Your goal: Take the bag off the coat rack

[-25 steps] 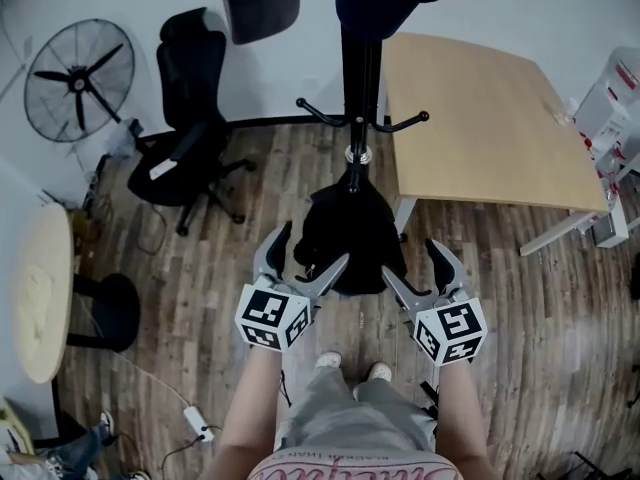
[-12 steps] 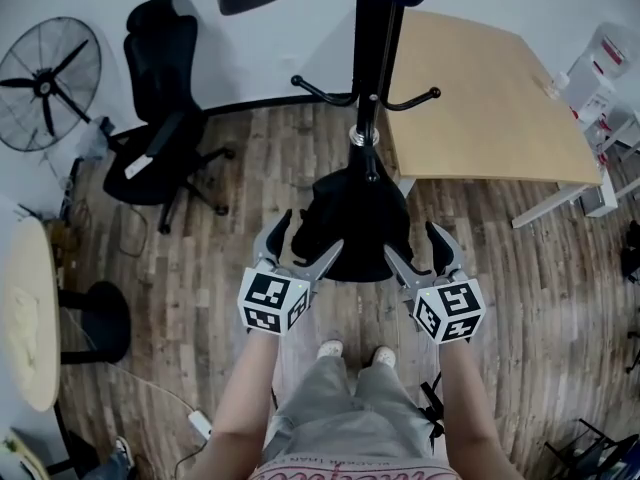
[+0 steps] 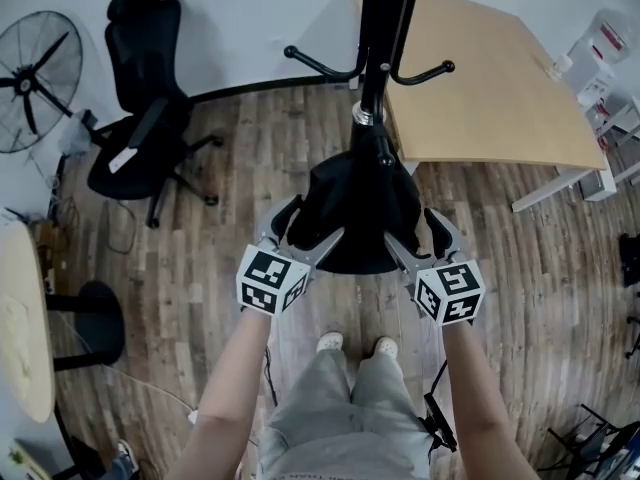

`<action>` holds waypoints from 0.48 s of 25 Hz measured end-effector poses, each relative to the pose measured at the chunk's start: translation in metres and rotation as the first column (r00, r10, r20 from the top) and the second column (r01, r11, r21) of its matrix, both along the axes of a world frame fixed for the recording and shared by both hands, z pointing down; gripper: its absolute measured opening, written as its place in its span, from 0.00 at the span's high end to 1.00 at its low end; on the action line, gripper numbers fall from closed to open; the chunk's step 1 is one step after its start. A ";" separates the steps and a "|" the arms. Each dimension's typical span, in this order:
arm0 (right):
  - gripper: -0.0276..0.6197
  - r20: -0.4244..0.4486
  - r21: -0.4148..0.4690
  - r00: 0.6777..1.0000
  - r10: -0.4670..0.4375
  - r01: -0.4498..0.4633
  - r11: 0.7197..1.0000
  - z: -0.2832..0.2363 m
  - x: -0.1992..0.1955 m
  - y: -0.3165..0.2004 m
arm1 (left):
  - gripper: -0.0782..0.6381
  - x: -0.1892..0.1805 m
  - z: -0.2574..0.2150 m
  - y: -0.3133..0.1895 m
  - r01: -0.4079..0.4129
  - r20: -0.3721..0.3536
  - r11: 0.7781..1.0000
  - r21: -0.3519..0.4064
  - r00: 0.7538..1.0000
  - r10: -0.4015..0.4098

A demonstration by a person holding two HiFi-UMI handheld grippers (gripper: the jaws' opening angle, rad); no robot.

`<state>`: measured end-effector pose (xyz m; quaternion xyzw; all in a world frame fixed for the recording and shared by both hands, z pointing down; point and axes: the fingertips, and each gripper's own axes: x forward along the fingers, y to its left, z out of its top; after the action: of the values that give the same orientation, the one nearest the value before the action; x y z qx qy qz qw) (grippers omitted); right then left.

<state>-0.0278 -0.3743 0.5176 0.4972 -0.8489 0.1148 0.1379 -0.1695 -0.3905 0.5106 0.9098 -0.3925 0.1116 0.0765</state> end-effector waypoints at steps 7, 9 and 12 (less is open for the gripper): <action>0.39 -0.057 0.005 0.998 -0.012 0.012 1.000 0.030 -0.005 -0.013 | 0.39 0.004 0.029 -0.016 0.011 0.044 1.000 0.007 0.999 -0.012; 0.39 -0.077 0.000 0.997 -0.003 0.003 1.000 0.040 -0.005 -0.018 | 0.42 0.002 0.039 -0.024 0.030 0.064 1.000 0.002 0.997 -0.031; 0.39 -0.086 -0.023 0.996 -0.003 0.001 1.000 0.054 -0.005 -0.028 | 0.48 0.004 0.047 -0.036 0.037 0.070 0.999 -0.001 0.997 -0.037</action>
<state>-0.0333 -0.4025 0.5713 0.4992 -0.8413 0.1027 0.1799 -0.1657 -0.4263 0.5576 0.8978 -0.4114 0.1425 0.0659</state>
